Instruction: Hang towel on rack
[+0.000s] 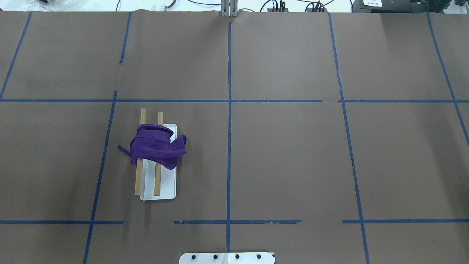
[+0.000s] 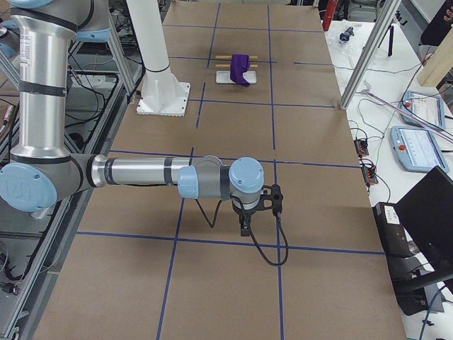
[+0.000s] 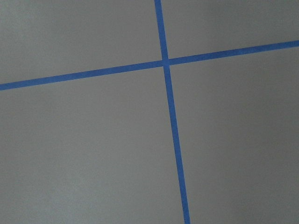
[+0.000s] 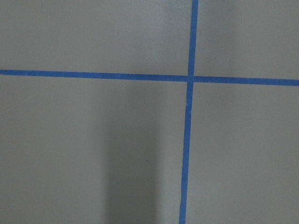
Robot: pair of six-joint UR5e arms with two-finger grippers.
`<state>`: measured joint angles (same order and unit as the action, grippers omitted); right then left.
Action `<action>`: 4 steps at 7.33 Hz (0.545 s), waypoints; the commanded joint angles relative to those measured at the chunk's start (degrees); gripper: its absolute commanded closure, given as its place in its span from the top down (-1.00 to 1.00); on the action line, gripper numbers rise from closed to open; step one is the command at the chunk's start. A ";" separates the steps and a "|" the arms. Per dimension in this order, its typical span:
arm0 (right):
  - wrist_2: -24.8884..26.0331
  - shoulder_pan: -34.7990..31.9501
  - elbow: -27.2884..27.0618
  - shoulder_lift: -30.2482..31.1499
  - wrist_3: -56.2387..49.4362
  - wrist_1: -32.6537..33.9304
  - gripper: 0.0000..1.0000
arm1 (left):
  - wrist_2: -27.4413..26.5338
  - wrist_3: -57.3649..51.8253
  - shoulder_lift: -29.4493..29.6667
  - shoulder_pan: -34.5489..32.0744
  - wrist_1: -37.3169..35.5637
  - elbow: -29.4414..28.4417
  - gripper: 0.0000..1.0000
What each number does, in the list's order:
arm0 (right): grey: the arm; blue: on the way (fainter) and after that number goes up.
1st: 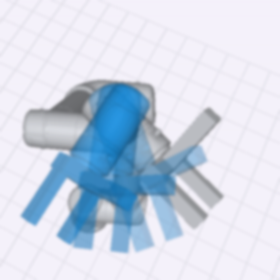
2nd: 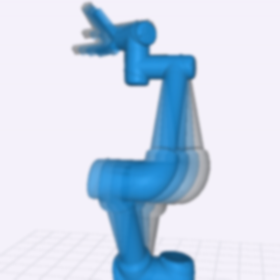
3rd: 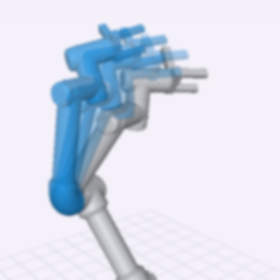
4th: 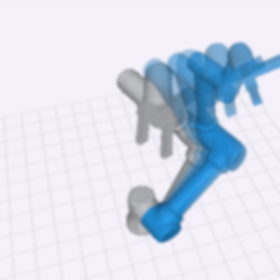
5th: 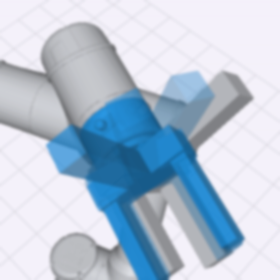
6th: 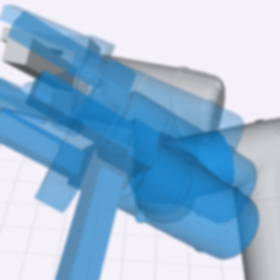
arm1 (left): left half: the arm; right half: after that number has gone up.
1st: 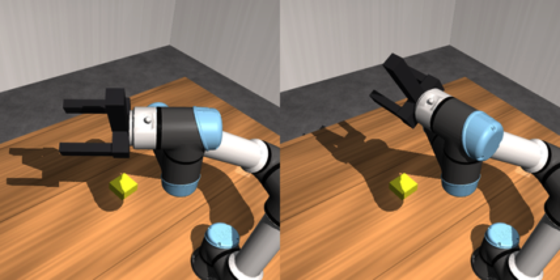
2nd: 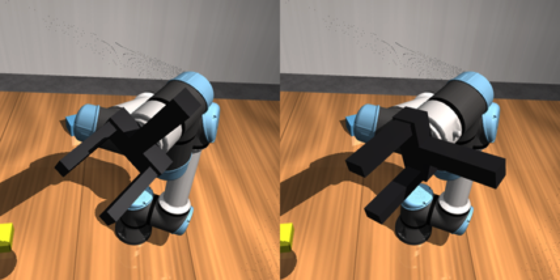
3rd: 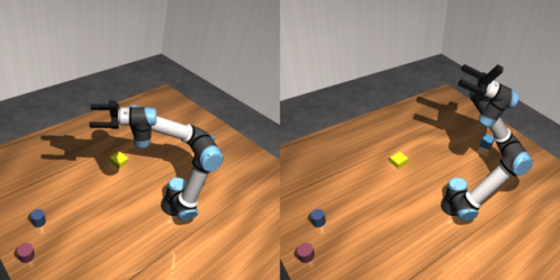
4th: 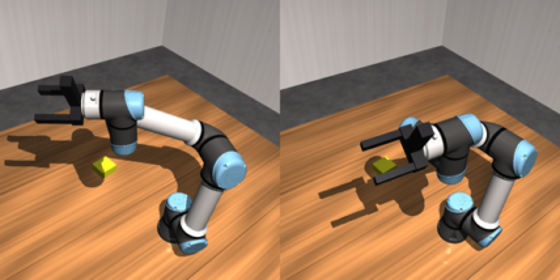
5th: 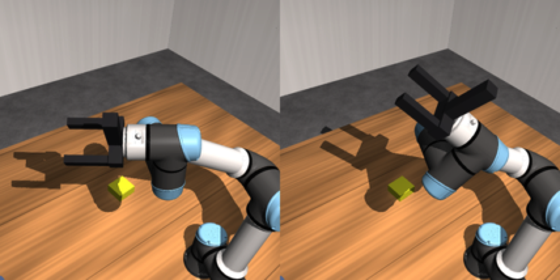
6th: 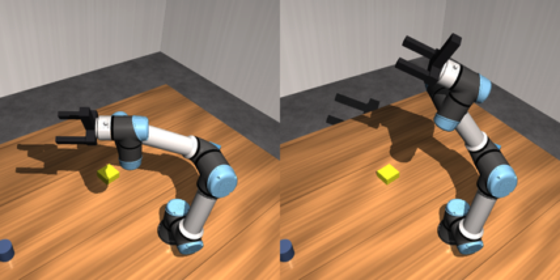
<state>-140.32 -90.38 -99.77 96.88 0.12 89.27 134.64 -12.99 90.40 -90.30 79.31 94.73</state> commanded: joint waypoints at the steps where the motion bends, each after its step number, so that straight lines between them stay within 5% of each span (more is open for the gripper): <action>1: 0.40 -0.50 0.28 0.06 -0.12 0.03 1.00 | 0.01 0.07 0.04 0.03 0.23 0.11 1.00; 4: 0.31 -0.94 0.37 0.06 0.06 0.03 1.00 | 0.01 -0.02 0.04 0.03 0.23 0.20 1.00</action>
<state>-139.95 -91.24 -99.47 97.00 0.17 89.30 134.65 -12.96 90.44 -90.27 79.54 94.88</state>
